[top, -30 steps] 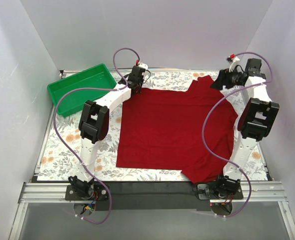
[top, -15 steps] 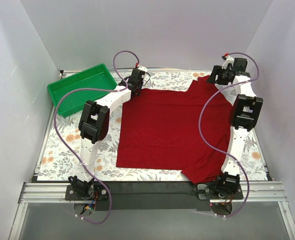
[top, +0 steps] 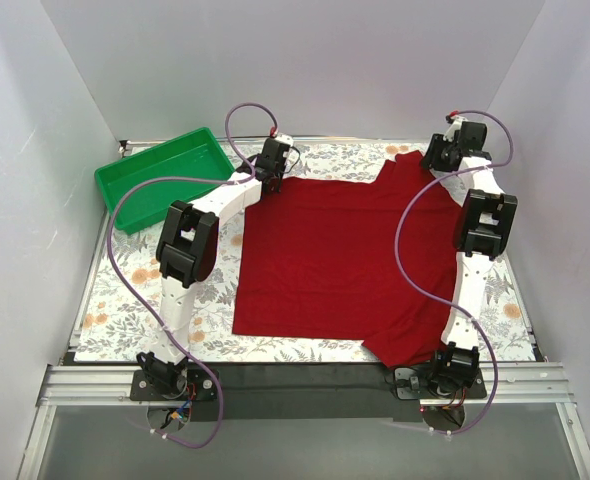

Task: Fold and stack the t-shirts
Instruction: Flatten the tshirt out, then fold the tshirt

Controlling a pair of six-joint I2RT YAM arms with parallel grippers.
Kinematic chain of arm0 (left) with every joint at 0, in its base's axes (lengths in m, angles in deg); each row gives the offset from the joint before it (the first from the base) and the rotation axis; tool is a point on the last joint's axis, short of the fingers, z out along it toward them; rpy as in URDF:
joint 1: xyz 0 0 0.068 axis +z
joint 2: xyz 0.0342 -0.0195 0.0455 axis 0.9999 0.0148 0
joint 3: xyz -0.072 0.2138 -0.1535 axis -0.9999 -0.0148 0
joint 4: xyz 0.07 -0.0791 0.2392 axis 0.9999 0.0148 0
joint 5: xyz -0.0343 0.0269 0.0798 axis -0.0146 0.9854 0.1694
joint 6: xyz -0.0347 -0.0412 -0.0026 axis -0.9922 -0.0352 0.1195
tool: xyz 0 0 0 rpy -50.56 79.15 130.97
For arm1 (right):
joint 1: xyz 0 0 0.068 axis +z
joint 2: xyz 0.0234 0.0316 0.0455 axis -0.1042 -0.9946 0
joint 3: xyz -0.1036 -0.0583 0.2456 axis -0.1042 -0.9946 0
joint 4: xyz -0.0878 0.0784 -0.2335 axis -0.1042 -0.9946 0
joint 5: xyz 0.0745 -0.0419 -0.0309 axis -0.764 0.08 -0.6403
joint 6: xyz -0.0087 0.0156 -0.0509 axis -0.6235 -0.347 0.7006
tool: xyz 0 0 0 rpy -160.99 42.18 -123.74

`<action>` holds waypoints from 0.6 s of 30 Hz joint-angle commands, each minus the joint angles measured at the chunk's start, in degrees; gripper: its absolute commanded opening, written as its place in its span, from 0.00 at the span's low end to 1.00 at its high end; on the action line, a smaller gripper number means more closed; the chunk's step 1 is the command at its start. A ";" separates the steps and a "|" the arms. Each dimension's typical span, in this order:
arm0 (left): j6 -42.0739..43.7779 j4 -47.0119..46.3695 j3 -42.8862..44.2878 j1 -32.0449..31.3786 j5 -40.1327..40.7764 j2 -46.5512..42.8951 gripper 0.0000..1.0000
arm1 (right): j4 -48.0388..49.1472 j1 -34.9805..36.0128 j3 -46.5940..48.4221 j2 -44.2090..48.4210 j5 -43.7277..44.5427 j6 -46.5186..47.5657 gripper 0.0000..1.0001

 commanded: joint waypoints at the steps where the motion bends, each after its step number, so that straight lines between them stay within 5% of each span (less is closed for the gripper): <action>1: -0.71 -0.35 -1.39 0.08 0.20 -6.38 0.00 | 2.61 0.73 2.19 -0.93 -1.22 -0.86 0.37; 8: -1.15 -0.44 -2.53 0.17 0.02 -7.18 0.00 | 5.76 -0.33 -1.67 4.24 -8.52 -0.69 0.04; 18: -2.03 -0.71 -5.08 0.35 -1.21 -8.66 0.00 | 16.59 -2.70 -28.12 23.23 -25.03 9.40 0.04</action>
